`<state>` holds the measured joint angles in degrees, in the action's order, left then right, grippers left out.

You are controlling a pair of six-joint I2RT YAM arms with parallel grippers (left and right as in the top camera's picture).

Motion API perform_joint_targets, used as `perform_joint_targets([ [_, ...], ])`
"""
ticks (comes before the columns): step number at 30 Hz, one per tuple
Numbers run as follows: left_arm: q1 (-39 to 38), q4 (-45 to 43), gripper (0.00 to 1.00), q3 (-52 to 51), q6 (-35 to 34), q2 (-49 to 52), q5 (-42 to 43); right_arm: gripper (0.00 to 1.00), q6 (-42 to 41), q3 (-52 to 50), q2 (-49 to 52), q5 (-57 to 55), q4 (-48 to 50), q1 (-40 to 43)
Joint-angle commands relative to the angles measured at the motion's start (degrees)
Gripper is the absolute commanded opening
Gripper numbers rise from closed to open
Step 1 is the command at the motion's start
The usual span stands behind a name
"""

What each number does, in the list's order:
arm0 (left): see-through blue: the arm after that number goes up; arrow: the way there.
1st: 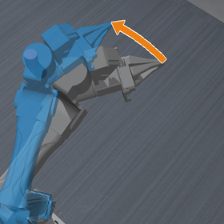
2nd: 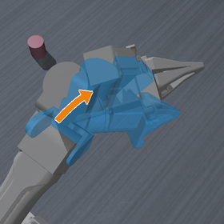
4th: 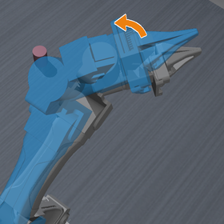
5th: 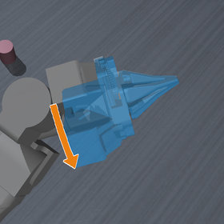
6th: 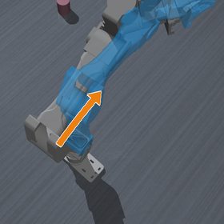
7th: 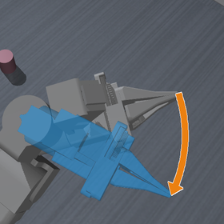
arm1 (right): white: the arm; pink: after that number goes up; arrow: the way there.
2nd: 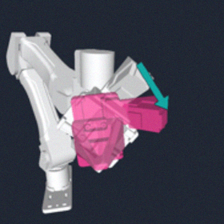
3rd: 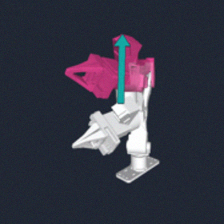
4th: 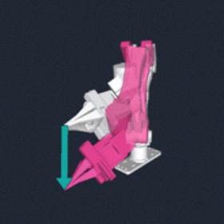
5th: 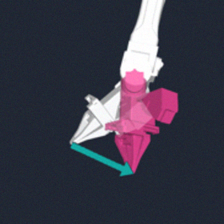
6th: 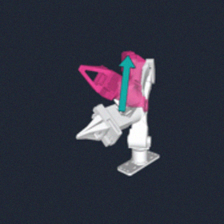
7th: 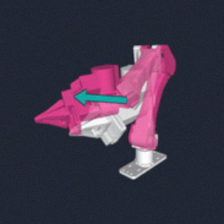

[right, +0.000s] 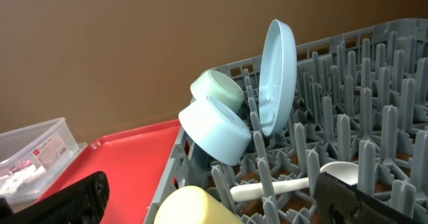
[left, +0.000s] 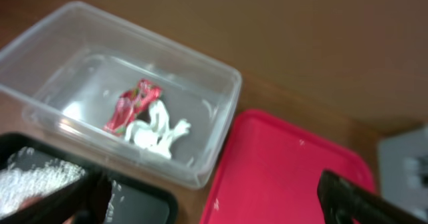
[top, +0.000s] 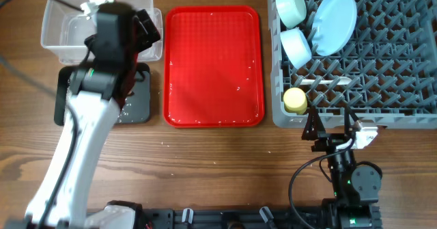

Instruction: Sort waste into correct bins and load items into the dishwasher rack

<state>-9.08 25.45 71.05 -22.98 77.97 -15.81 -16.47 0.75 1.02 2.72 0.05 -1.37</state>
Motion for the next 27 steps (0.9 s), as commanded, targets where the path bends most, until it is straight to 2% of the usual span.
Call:
perform_joint_targets([
  [1,4.35,-8.83,1.0,-14.49,8.02,-10.08,16.41,1.0,-0.59,-0.46,0.02,0.11,0.09,-0.28],
  [5,8.76,-18.88,1.0,-32.83,7.98,-25.73,22.43,1.0,-0.61,-0.46,0.02,0.11,0.09,-0.28],
  [15,9.25,-20.59,1.0,-57.75,7.96,-58.6,21.77,1.0,-0.61,-0.46,0.02,0.11,0.09,-0.28],
  [19,9.18,-20.57,1.0,-62.62,7.96,-65.53,21.77,1.0,-0.59,-0.46,0.02,0.11,0.09,-0.28],
  [27,8.35,-20.52,1.0,-66.38,8.02,-70.86,20.7,1.0,-0.63,-0.46,0.02,0.11,0.09,-0.28],
])
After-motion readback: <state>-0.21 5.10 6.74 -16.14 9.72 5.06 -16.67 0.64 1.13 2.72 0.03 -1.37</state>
